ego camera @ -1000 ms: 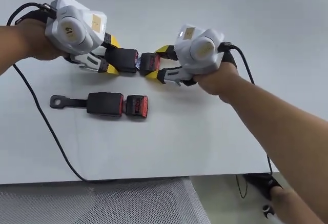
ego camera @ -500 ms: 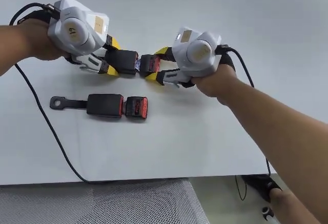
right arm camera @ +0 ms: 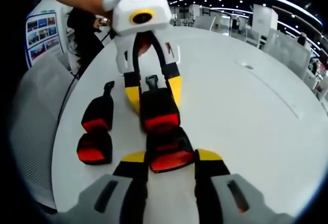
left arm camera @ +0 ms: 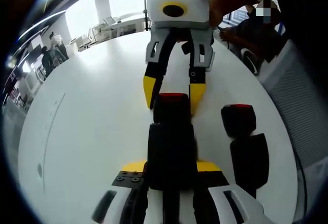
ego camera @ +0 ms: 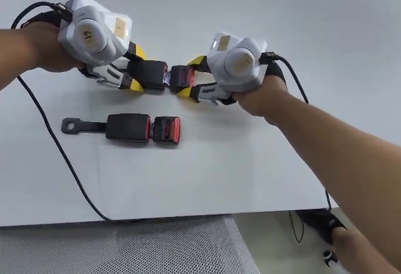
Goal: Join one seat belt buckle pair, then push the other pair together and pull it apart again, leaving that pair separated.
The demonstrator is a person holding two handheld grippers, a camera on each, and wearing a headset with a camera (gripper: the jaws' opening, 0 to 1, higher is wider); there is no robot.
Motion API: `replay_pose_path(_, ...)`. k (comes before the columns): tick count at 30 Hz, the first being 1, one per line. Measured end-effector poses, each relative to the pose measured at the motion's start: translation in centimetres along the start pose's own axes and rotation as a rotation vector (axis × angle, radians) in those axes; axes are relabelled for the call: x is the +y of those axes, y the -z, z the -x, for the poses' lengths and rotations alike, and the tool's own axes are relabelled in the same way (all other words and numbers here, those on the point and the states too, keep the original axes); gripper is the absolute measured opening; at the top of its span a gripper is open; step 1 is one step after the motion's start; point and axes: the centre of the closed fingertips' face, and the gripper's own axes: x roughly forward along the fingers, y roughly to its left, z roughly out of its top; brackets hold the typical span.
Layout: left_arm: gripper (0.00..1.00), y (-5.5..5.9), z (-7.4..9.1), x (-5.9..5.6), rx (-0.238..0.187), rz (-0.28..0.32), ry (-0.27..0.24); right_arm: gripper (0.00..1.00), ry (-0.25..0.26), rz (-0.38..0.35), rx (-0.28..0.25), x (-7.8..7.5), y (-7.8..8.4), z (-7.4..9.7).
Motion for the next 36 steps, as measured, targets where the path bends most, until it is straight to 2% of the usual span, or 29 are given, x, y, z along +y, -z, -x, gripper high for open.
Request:
replay_pose_path(8,0.34,0.0,0.0,0.0,-0.003,0.009,-0.003,0.34,0.009,-0.016,0.0,-0.6,1.3,1.4)
replay_pose_path(11,0.34,0.0,0.0,0.0,-0.003,0.012,-0.003,0.34,0.006,-0.014,-0.017,-0.5,1.3,1.4)
replay_pose_path(22,0.34,0.0,0.1,0.1,-0.004,0.029,-0.007,0.35,-0.009,-0.004,-0.015,-1.0,2.3,2.4)
replay_pose_path(36,0.35,-0.1,0.2,-0.1,0.0,0.038,-0.01,0.35,-0.014,0.007,-0.02,-1.3,4.5,4.9)
